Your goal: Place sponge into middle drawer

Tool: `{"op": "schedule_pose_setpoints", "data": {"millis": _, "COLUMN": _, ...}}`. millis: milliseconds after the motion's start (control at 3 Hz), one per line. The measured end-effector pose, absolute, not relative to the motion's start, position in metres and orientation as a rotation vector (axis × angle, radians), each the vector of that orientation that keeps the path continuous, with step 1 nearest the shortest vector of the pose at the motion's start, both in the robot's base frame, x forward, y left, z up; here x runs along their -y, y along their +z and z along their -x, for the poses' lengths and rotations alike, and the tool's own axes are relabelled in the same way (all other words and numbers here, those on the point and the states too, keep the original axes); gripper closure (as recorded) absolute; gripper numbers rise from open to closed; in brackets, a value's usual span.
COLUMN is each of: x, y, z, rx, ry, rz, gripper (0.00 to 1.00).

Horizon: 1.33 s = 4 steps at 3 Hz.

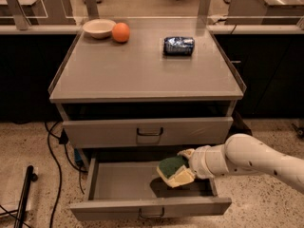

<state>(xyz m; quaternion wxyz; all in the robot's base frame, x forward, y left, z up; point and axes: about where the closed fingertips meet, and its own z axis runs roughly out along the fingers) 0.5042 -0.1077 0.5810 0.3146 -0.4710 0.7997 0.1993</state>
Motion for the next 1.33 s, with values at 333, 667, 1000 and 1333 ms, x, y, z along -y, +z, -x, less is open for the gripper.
{"op": "schedule_pose_setpoints", "data": {"millis": 333, "x": 0.107, "y": 0.545, "z": -0.508, "rx": -2.12, "ry": 0.535, "rz": 1.227, "gripper": 1.0}}
{"op": "schedule_pose_setpoints", "data": {"millis": 667, "x": 0.107, "y": 0.512, "z": -0.51, "rx": -2.123, "ry": 0.544, "rz": 1.21, "gripper": 1.0}}
{"op": "schedule_pose_setpoints", "data": {"millis": 1000, "x": 0.104, "y": 0.485, "z": -0.515, "rx": -2.083, "ry": 0.549, "rz": 1.208, "gripper": 1.0}}
{"op": "schedule_pose_setpoints", "data": {"millis": 1333, "x": 0.097, "y": 0.458, "z": -0.524, "rx": -2.029, "ry": 0.547, "rz": 1.242, "gripper": 1.0}}
